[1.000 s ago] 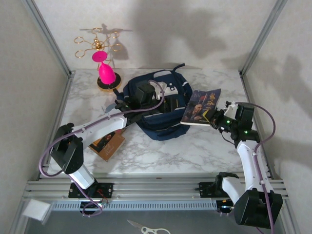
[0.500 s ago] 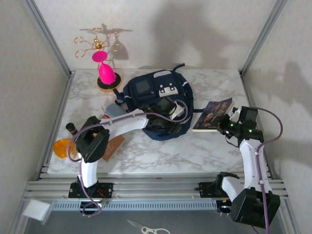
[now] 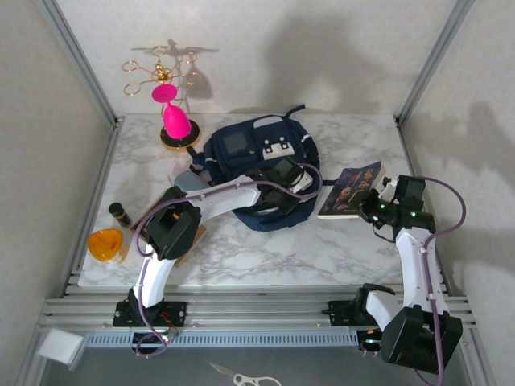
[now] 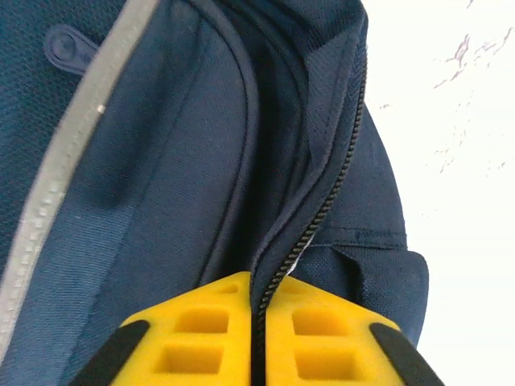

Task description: Pack books, pencil case, and school supplies into a backpack

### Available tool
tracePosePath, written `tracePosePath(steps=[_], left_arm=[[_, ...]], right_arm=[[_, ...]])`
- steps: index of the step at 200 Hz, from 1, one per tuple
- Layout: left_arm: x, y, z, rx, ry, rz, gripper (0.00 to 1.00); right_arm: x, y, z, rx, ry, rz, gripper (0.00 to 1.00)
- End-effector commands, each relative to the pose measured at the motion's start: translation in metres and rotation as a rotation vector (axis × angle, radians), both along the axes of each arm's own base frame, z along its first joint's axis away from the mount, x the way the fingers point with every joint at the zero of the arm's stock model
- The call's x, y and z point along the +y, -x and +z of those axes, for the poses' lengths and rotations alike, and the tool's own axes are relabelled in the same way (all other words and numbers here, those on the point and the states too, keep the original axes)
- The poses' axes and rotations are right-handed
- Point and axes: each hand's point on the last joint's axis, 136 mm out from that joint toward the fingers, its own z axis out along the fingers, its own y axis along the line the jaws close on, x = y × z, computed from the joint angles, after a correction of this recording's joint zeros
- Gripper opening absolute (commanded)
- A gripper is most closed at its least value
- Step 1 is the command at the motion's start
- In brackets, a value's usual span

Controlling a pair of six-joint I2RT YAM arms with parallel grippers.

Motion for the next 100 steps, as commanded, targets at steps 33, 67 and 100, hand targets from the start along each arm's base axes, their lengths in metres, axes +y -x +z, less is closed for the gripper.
tracePosePath(steps=[33, 67, 100], left_arm=[[0.015, -0.04, 0.13, -0.276, 0.038, 0.11, 0.0], [0.031, -0.057, 0.21, -0.471, 0.095, 0.207, 0.0], [0.037, -0.058, 0.256, -0.555, 0.174, 0.249, 0.0]], right_arm=[[0.028, 0.002, 0.046, -0.13, -0.103, 0.141, 0.0], [0.07, 0.012, 0.05, -0.138, -0.238, 0.264, 0.0], [0.115, 0.005, 0.061, -0.212, -0.361, 0.379, 0.0]])
